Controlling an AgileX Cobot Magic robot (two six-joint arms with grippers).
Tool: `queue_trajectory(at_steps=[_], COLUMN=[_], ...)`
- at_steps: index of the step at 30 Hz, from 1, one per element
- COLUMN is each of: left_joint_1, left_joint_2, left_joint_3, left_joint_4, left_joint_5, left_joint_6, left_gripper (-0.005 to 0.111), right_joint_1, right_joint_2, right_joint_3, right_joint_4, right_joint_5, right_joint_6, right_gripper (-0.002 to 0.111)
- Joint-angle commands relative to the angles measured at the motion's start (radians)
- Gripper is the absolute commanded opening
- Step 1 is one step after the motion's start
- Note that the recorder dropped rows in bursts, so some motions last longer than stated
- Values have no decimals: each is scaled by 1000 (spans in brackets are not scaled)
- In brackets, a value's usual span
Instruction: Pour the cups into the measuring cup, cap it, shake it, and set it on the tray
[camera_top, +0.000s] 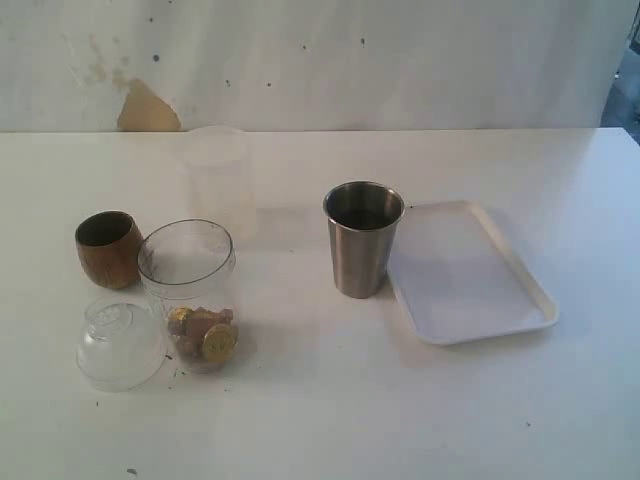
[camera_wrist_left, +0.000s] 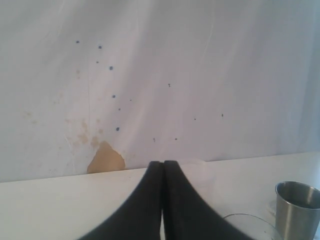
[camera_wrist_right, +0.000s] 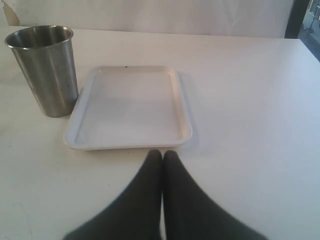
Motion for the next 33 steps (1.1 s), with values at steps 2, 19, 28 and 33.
queue_trajectory(at_steps=[2, 19, 28, 33], left_joint_1=[-3, 220, 301, 301], left_joint_2=[-4, -170, -190, -190], left_joint_3=[3, 247, 373, 373], left_joint_4=[5, 99, 99, 164], left_joint_5=[-9, -212, -243, -118], left_joint_6=[2, -28, -118, -114], left_gripper=[0, 0, 0, 0], right_joint_1=[-2, -2, -2, -2], right_joint_2=[-6, -6, -6, -6], right_joint_3=[2, 2, 2, 2], right_joint_4=[-6, -6, -6, -6], right_joint_5=[-6, -6, -6, -6], right_joint_6=[-3, -3, -3, -3], right_gripper=[0, 0, 0, 0])
